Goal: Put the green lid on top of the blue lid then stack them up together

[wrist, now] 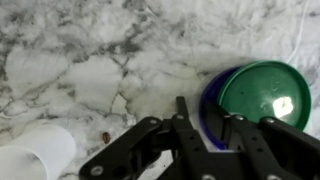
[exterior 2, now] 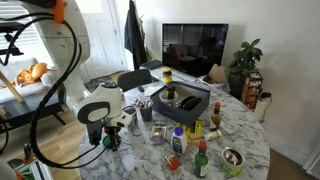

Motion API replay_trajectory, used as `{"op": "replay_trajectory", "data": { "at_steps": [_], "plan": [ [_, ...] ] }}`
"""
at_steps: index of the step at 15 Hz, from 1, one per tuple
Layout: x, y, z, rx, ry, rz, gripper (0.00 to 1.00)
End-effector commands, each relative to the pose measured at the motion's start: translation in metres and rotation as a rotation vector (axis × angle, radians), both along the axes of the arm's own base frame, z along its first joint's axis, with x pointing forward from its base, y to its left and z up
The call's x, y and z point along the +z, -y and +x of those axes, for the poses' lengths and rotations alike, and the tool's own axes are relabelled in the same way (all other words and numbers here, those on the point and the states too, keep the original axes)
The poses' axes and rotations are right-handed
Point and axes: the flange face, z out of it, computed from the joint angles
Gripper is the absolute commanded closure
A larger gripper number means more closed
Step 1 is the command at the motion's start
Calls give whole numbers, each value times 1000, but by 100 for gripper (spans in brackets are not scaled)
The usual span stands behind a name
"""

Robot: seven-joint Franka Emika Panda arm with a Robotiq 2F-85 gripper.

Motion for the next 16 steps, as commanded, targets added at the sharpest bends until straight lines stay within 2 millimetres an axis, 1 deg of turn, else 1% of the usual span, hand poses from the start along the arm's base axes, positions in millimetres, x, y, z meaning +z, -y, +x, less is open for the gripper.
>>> {"op": "replay_trajectory", "data": {
  "at_steps": [1, 3, 5, 6, 7, 9, 10, 11, 13, 14, 15, 16],
  "plan": [
    [7, -2, 3, -8, 5, -18, 41],
    [12, 0, -4, -12, 12, -24, 25],
    [10, -2, 5, -8, 12, -26, 10],
    [12, -2, 3, -5, 16, -26, 4],
    [14, -2, -3, 0, 14, -27, 0],
    [11, -5, 4, 5, 13, -27, 0],
    [12, -6, 5, 9, 14, -28, 0],
    [15, -5, -3, 14, 15, -28, 0],
    [12, -10, 3, 28, 11, -22, 0],
    [11, -12, 2, 38, 6, -18, 0],
    [11, -12, -3, 45, 0, -15, 2],
    [11, -14, -4, 52, -3, -11, 7]
  ]
}}
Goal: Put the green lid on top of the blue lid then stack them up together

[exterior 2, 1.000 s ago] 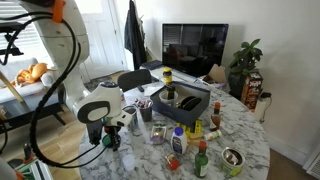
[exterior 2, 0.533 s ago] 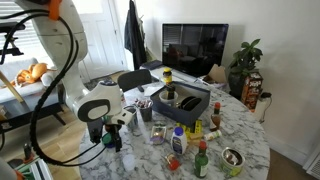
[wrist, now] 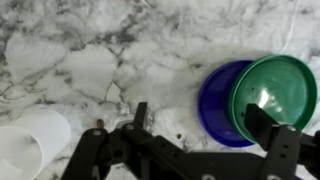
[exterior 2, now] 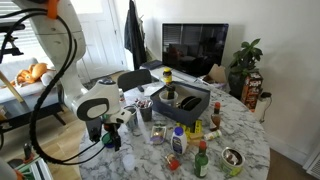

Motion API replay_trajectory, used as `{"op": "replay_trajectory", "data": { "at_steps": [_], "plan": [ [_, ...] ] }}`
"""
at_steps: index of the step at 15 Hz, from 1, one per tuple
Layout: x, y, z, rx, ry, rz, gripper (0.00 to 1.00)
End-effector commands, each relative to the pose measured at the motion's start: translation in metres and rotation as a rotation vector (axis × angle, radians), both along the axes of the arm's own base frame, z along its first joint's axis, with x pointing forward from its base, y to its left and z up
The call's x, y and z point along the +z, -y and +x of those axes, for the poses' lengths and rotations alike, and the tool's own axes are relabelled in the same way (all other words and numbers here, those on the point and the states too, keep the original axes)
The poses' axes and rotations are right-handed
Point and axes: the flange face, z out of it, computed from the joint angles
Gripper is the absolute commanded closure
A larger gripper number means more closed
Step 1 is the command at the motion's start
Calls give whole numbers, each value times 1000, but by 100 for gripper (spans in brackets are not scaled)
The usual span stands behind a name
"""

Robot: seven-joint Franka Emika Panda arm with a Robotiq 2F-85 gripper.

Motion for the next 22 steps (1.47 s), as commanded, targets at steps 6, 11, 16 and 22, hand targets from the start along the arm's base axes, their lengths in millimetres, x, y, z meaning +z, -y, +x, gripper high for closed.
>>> {"op": "replay_trajectory", "data": {
  "at_steps": [6, 11, 16, 22],
  "plan": [
    [-2, -14, -8, 41, -33, 16, 33],
    [-4, -17, -9, 50, -37, 21, 33],
    [-7, -18, -12, 56, -43, 24, 55],
    [-9, -19, -13, 59, -44, 29, 66]
  ]
}}
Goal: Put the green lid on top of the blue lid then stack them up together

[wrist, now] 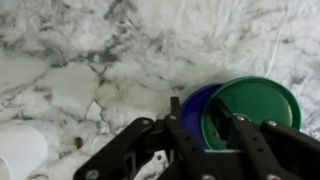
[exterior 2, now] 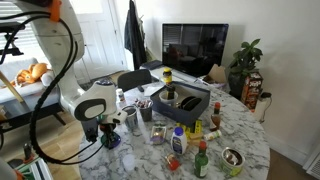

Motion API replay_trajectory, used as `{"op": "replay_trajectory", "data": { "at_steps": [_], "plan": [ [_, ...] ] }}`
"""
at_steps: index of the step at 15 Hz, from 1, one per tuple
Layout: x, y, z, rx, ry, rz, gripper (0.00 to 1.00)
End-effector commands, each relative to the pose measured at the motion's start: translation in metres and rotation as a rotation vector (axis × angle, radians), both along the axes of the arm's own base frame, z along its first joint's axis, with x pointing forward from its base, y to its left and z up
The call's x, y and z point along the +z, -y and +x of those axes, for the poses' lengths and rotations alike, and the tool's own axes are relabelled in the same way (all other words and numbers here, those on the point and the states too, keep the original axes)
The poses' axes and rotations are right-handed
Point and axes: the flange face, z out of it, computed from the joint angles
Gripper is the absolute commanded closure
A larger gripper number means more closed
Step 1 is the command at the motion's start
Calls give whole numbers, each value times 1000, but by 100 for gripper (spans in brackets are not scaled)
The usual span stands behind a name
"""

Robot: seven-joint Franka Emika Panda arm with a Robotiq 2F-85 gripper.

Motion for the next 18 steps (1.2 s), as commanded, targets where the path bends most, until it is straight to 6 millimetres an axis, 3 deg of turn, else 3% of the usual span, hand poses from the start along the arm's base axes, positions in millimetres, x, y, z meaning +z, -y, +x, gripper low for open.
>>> {"op": "replay_trajectory", "data": {
  "at_steps": [1, 6, 18],
  "plan": [
    [-4, 1, -3, 7, -16, 9, 68],
    [-4, 1, -2, 4, -15, 9, 74],
    [-2, 7, -1, -18, 0, -4, 66]
  ]
}}
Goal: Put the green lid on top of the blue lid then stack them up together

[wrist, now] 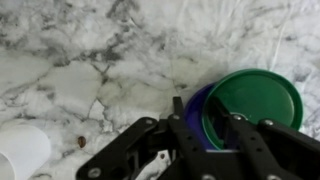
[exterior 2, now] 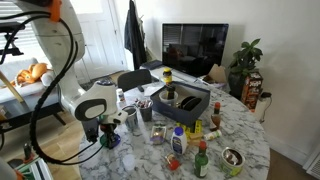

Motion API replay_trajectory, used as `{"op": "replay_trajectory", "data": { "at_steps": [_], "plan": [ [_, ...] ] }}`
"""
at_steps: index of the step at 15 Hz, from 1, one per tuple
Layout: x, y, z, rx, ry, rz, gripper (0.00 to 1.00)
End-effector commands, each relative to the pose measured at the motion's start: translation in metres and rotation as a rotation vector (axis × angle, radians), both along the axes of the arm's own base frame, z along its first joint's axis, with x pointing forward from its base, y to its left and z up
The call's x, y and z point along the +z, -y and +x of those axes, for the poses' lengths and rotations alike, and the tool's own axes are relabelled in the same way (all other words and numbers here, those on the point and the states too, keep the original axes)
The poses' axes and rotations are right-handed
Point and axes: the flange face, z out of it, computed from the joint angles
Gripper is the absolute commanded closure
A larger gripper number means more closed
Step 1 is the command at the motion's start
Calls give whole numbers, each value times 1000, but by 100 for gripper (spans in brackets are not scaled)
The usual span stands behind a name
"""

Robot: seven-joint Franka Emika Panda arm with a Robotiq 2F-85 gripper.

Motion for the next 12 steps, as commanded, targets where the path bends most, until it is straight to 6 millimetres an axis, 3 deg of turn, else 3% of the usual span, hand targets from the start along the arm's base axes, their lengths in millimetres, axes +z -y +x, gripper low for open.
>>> {"op": "replay_trajectory", "data": {
  "at_steps": [1, 6, 12],
  "plan": [
    [-2, 5, -1, -15, 3, -4, 66],
    [-3, 7, 1, -19, 15, -5, 75],
    [-2, 11, 3, -28, 21, -10, 72]
  ]
}}
